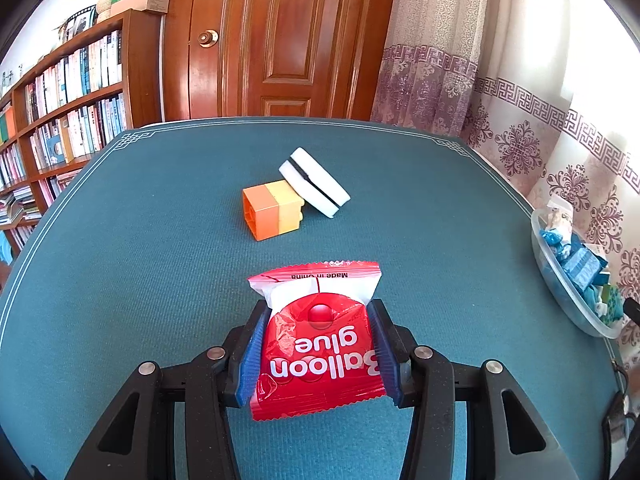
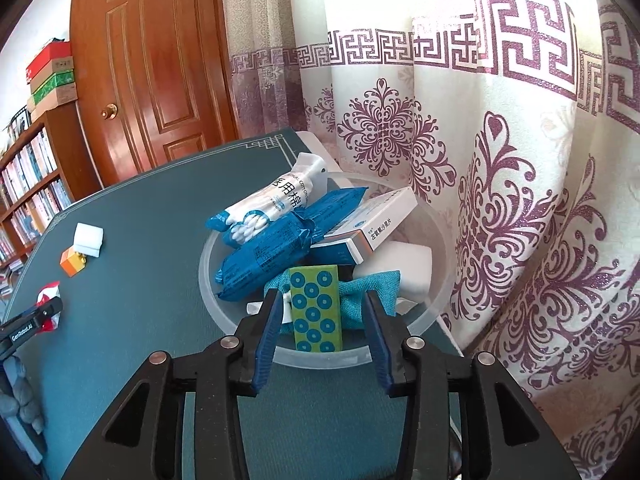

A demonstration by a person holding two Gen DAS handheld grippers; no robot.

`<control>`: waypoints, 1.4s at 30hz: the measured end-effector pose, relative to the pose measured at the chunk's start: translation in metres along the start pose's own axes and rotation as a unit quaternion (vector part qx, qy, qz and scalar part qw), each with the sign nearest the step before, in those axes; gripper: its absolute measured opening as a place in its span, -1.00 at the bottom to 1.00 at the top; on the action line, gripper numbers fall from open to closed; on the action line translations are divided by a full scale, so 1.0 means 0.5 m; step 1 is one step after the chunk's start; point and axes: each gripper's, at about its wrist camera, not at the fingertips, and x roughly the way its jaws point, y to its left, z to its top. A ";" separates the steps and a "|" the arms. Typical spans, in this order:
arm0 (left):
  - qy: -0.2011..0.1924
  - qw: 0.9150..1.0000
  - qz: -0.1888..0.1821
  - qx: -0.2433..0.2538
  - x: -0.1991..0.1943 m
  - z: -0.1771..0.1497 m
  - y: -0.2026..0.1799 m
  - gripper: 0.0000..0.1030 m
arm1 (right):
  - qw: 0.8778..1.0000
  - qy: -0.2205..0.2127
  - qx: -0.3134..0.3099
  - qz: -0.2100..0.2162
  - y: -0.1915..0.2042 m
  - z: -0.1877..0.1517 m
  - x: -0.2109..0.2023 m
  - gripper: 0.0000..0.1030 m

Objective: Organize objects
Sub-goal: 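Carry the green block to the bowl and release it with the right tool, then carry the red Balloon glue bag over the bowl and open the left tool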

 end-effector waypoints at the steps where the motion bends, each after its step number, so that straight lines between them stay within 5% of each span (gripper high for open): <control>1: 0.000 1.000 -0.005 0.004 -0.003 0.001 -0.008 -0.01 | 1.000 0.000 0.000 0.002 -0.001 -0.003 -0.004 -0.17; 20: 0.025 0.983 -0.155 0.093 -0.023 0.030 -0.270 -0.01 | 0.998 0.029 -0.019 0.050 -0.029 -0.059 -0.033 -0.13; 42: 0.042 0.963 -0.223 0.146 0.047 0.081 -0.488 0.00 | 0.996 0.024 0.013 0.084 -0.082 -0.066 -0.026 -0.13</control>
